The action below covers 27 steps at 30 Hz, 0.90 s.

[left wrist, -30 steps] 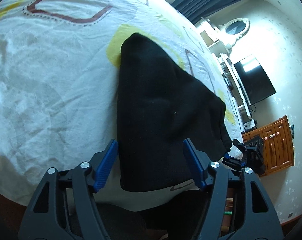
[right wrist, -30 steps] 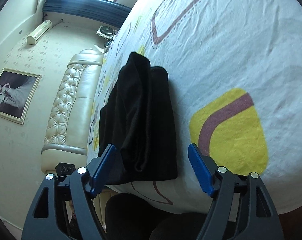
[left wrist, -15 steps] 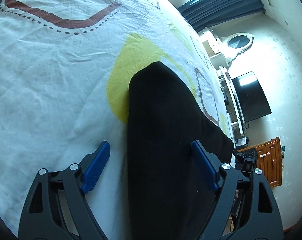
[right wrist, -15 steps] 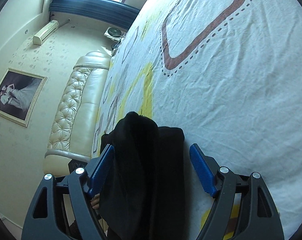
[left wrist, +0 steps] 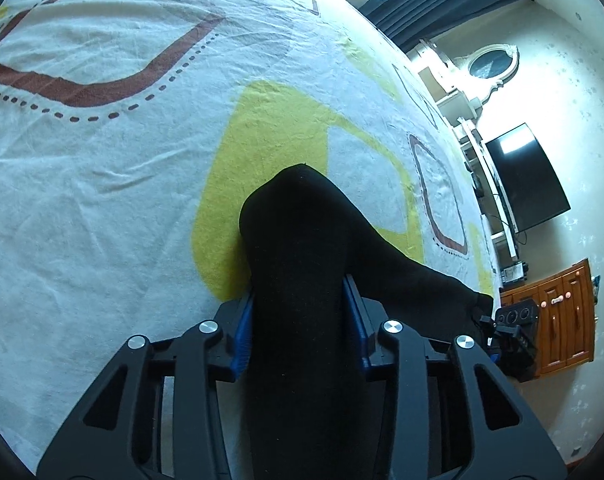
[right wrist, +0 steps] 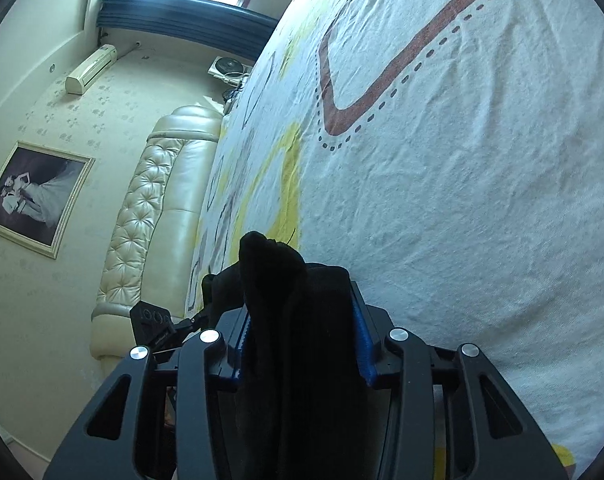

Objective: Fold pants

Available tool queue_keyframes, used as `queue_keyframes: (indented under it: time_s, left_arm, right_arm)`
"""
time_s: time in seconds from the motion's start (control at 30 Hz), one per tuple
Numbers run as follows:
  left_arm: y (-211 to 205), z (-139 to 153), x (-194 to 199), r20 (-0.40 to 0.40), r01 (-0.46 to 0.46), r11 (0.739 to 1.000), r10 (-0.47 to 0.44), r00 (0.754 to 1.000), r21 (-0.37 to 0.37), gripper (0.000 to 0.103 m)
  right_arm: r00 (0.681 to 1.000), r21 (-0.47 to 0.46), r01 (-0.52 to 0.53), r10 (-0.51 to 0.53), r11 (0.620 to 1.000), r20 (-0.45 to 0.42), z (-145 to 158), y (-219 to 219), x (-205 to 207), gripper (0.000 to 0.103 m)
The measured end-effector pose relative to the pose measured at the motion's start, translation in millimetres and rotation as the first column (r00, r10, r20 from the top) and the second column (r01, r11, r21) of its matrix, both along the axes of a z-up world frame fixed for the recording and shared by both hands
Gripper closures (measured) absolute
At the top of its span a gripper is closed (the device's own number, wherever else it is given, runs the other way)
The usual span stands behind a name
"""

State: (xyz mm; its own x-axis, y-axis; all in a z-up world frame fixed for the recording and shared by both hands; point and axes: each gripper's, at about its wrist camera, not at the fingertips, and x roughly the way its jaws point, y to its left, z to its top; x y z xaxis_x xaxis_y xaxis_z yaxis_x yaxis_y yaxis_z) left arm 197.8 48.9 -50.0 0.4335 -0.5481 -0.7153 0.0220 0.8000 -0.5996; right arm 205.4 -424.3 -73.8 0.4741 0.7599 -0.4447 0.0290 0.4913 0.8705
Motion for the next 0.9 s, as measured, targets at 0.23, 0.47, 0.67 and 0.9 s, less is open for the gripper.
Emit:
queue_keyframes:
  time_s: [0.23,0.47,0.67,0.9]
  left_arm:
    - [1,6,3,0.002,-0.015,0.999,0.015,1.000,0.050,0.069]
    - [10,7,10,0.000,-0.028,0.998,0.028,1.000,0.058,0.070]
    - [20,7,14,0.001,-0.044,0.997,0.044,0.999,0.066,0.070]
    - [29,5,19,-0.002,-0.057,0.996,0.057,0.998,0.063,0.070]
  right_arm:
    - [1.000,0.007,0.028,-0.028,1.000,0.002,2,5,-1,0.062]
    - [0.999,0.013,0.034,-0.034,0.999,-0.004,3,19,5,0.062]
    - [1.000,0.022,0.029,-0.029,0.999,-0.004,2,28,9,0.062]
    - [0.999,0.025,0.038,-0.038,0.999,0.001,-1,38,10,0.062]
